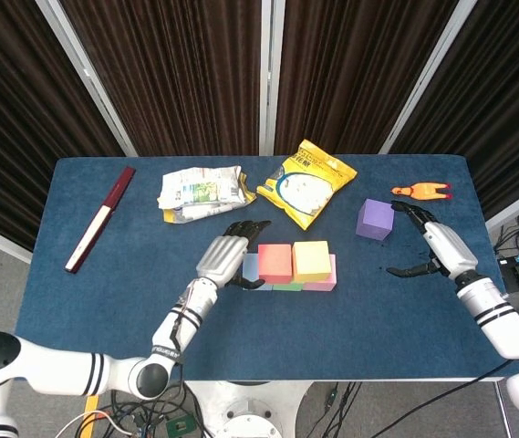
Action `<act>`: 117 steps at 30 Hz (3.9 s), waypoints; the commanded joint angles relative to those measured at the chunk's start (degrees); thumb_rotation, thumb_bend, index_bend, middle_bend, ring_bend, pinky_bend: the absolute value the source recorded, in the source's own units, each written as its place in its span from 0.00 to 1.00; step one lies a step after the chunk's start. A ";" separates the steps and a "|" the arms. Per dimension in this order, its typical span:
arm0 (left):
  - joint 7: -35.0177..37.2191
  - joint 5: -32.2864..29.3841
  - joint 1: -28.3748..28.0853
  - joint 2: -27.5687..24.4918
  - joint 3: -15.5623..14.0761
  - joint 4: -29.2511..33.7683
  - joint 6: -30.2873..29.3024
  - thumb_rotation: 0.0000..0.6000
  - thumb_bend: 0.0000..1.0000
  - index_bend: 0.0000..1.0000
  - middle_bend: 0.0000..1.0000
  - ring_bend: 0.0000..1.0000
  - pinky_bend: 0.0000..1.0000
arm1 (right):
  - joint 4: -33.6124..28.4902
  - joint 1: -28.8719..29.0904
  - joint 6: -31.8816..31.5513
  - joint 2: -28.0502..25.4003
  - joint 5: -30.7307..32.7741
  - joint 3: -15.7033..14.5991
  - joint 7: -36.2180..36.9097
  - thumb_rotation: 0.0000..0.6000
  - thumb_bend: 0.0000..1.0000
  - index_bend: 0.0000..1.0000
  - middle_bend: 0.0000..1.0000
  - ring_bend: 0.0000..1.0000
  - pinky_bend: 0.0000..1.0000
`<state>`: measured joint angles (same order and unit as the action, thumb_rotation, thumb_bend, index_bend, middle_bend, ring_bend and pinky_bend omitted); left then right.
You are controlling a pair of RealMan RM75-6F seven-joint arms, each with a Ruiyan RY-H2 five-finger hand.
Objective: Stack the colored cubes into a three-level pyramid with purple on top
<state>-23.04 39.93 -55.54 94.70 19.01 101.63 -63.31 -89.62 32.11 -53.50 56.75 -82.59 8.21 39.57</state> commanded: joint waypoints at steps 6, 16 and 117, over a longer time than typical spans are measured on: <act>1.11 2.13 6.84 -10.46 -3.87 8.50 -3.22 1.00 0.17 0.02 0.06 0.00 0.04 | -3.99 1.59 2.02 -1.39 0.86 0.51 -4.63 1.00 0.00 0.00 0.10 0.00 0.00; 2.08 7.55 14.59 -26.48 -13.08 13.17 -0.98 1.00 0.17 0.02 0.00 0.00 0.02 | -10.75 6.72 7.16 0.82 6.40 2.52 -17.42 1.00 0.00 0.00 0.12 0.00 0.00; 26.78 35.62 39.08 -23.08 -13.85 -4.23 -9.80 1.00 0.09 0.02 0.00 0.00 0.01 | -11.05 27.94 5.02 18.88 40.19 2.73 -59.72 1.00 0.09 0.00 0.38 0.00 0.00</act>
<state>3.73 75.56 -16.46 71.62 5.17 97.40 -73.11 -100.70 60.03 -48.60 75.70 -42.44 10.99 -20.20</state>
